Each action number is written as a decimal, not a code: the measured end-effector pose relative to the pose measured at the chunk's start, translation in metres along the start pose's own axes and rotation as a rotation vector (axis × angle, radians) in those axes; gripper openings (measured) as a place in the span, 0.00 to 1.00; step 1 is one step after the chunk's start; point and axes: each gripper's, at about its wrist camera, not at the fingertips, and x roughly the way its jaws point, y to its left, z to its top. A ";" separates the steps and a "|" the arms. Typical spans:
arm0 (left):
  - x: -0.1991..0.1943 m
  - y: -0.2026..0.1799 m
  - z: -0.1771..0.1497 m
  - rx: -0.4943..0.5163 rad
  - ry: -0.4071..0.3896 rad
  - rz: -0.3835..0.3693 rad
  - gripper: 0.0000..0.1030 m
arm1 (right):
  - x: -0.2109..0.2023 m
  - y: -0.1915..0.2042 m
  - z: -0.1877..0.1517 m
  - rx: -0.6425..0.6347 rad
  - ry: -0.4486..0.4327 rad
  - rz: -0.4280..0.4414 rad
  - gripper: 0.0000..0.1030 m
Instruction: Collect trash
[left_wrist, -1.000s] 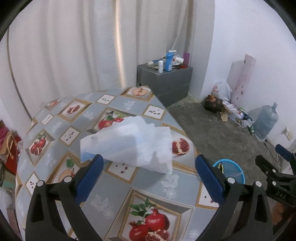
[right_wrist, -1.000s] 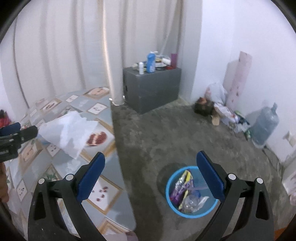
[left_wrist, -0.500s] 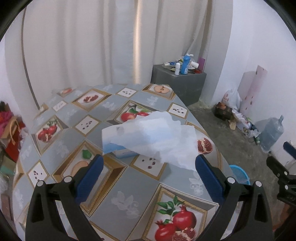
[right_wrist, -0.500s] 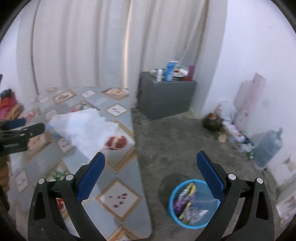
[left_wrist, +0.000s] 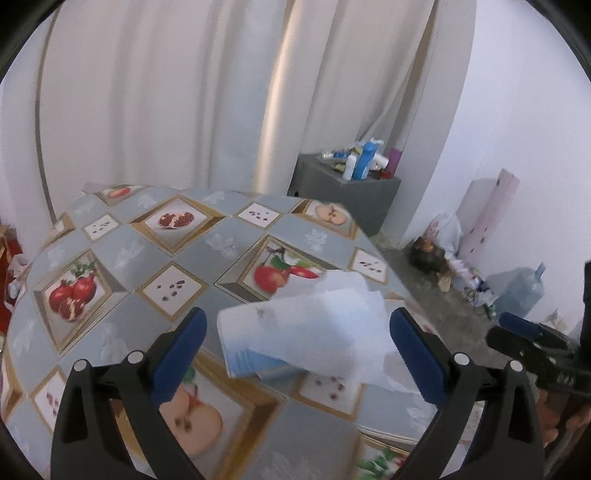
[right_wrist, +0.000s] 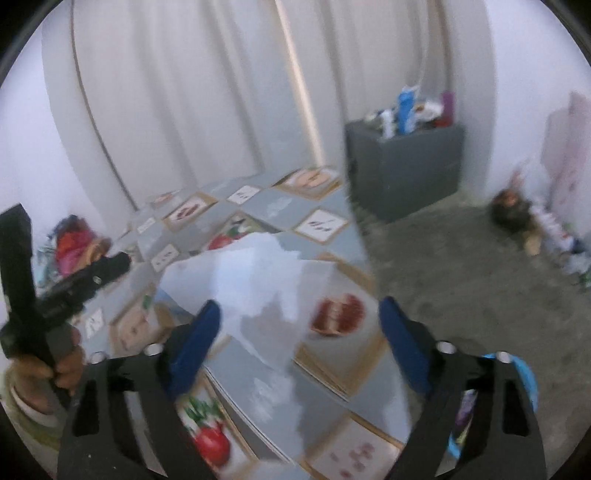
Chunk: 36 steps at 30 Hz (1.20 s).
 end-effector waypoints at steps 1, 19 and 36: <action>0.010 0.004 0.002 0.003 0.022 0.004 0.94 | 0.014 0.003 0.006 0.005 0.026 0.025 0.59; 0.084 0.033 -0.005 -0.001 0.198 0.049 0.41 | 0.118 0.029 0.027 0.042 0.227 0.142 0.21; 0.072 0.029 -0.015 -0.025 0.203 0.032 0.38 | 0.118 0.032 0.023 0.036 0.262 0.136 0.21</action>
